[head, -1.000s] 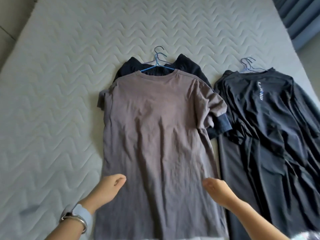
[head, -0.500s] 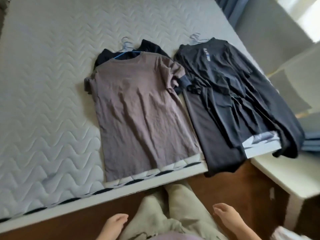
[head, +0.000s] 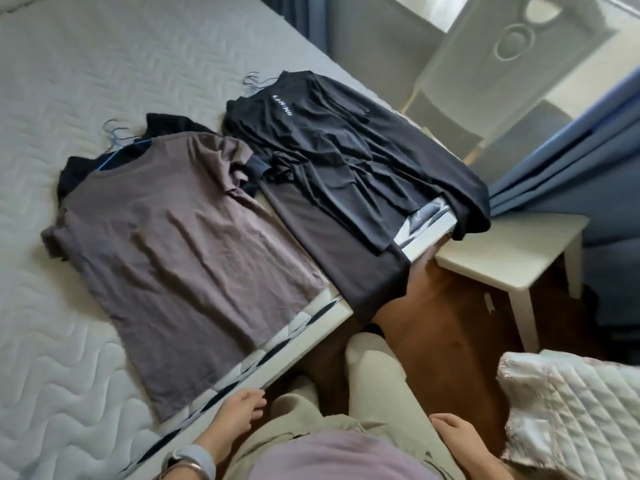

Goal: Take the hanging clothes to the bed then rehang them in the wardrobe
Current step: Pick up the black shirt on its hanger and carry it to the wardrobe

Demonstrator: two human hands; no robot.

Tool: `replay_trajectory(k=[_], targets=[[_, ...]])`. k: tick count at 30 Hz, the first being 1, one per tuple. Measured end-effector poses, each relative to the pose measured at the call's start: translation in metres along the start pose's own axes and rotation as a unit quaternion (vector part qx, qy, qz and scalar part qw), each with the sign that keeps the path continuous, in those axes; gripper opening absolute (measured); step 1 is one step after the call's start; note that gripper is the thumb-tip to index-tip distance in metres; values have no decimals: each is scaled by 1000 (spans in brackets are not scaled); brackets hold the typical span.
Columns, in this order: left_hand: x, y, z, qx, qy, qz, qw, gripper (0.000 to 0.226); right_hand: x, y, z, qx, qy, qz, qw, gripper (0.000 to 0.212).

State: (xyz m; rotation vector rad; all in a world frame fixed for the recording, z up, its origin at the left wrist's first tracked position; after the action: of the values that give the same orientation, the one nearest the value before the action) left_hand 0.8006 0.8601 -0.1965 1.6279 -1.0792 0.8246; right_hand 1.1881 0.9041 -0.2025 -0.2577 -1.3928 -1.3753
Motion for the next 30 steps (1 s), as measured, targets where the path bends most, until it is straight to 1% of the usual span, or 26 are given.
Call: replay_trajectory(k=[4,7,9,13,16,20,22,25,28,29,30], targets=[[-2,-39,-35,2,7,-11,1000,33,-44,35,5,-20,-27,-1,999,14],[2,-75,-64,25,26,-33,999,32,-89,78,19,1,-28,-1,1000,17],[8,-98,-86,44,28,-46,998,30,-112,106,39,-2,-14,4,1000,16],[21,-136,-137,67,4,-42,997,27,-143,155,97,-40,4,26,999,16],[24,-148,-162,79,-3,-41,996,27,-161,183,146,-42,47,27,998,17],[15,-155,-176,63,18,-30,997,26,-180,198,185,-45,82,28,995,17],[8,-155,-180,52,20,-34,998,26,-183,200,189,-47,91,13,995,16],[-5,-151,-187,99,24,-73,992,16,-190,202,177,-50,76,11,996,13],[-3,-154,-191,126,59,-89,986,18,-210,217,164,15,47,25,998,14],[-2,-156,-193,138,71,-94,983,22,-217,225,168,40,47,30,998,19],[-3,-160,-197,152,75,-101,980,27,-225,232,173,60,51,46,996,30]])
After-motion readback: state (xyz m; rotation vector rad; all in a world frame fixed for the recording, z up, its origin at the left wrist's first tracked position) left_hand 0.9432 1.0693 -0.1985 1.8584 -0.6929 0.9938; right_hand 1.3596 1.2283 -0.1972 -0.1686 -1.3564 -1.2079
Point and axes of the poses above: each hand's wrist, its own x-axis away from the middle knuckle, its own y-axis out of the back of the hand, z = x × y, the point moved 8 cm from there along -x, towards the middle knuckle, and after that the axes turned 9 degrees about -z, right-handed, at the moved point
